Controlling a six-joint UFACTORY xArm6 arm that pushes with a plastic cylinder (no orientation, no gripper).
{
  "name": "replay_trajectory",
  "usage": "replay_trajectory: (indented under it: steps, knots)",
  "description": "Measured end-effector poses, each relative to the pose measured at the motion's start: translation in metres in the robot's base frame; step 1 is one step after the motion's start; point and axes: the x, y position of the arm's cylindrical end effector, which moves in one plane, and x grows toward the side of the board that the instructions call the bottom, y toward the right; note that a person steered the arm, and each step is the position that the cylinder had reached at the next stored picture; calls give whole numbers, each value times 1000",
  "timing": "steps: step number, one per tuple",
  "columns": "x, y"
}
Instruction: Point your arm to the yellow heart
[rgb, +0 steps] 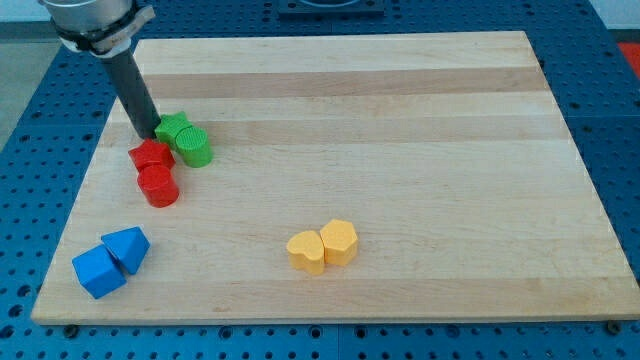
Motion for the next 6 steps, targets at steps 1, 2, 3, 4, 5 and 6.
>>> replay_trajectory:
  steps: [1,2,3,4,5,6]
  knots:
    - [-16,-28]
    - [-17,-32]
    - [-17,-29]
    - [-43,41]
    - [-46,152]
    - [-28,207]
